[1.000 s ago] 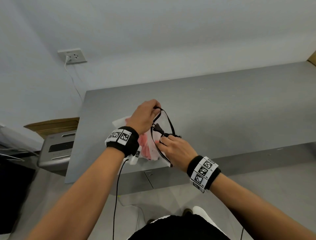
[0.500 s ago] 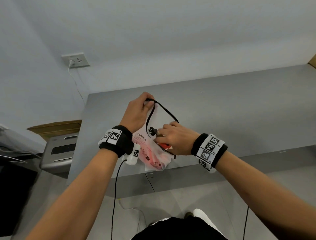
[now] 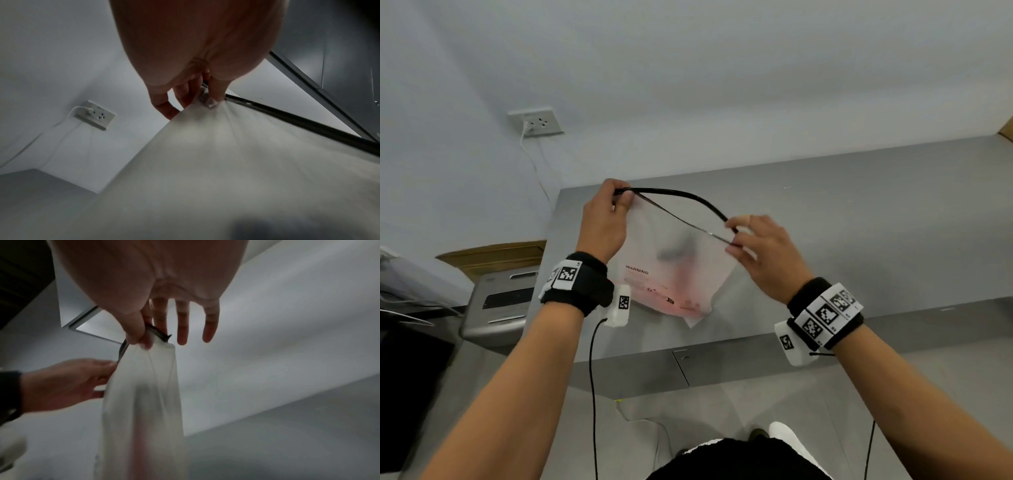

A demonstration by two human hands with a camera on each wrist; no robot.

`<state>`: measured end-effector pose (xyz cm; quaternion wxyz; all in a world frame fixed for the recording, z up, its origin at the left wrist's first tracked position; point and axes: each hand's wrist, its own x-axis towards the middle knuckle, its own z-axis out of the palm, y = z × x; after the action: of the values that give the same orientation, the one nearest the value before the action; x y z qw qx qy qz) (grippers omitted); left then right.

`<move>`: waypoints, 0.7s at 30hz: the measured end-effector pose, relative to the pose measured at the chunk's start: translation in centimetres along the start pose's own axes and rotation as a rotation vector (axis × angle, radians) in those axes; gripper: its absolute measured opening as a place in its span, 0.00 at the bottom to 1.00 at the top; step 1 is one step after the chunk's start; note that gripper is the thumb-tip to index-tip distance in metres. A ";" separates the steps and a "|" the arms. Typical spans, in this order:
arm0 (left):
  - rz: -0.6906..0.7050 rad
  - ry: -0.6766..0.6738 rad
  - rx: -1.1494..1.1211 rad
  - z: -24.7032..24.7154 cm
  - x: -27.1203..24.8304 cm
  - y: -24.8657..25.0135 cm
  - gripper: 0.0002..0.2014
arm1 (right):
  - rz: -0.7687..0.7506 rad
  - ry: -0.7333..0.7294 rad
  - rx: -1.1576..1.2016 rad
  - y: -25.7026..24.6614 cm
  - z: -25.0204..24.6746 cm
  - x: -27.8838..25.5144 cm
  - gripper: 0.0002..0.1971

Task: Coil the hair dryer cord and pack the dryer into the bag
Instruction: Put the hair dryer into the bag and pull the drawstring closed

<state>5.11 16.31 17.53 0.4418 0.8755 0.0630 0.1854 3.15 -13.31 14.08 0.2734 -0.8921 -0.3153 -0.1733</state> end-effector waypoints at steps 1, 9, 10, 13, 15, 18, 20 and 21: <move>-0.005 0.013 -0.001 -0.4 0.1 -0.2 0.09 | 0.027 0.053 0.000 0.2 -0.5 0.6 0.11; -0.063 0.037 -0.096 -1.6 -1.9 0.2 0.03 | 0.211 0.189 0.070 0.1 -1.9 3.0 0.11; -0.080 0.029 -0.148 -1.6 -2.1 0.2 0.03 | 0.242 0.192 0.072 0.1 -2.1 3.2 0.11; -0.124 0.014 -0.269 -1.5 -2.8 -0.1 0.05 | 0.300 0.209 0.078 0.6 -2.3 3.7 0.09; -0.145 0.038 -0.331 -1.3 -3.1 -0.2 0.06 | 0.305 0.224 0.091 0.7 -2.5 3.8 0.05; -0.161 0.043 -0.376 -1.1 -3.6 -0.1 0.06 | 0.325 0.179 0.082 1.0 -2.7 3.8 0.03; -0.145 0.031 -0.365 -0.9 -3.9 0.2 0.05 | 0.351 0.139 0.046 0.9 -3.0 4.0 0.07; -0.136 0.026 -0.355 -0.9 -4.1 0.4 0.06 | 0.358 0.118 0.022 0.6 -3.0 4.1 0.10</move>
<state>1.00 15.64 17.21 0.6000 0.7750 0.0940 0.1748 6.20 -13.56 18.21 0.3278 -0.9192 -0.1367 -0.1703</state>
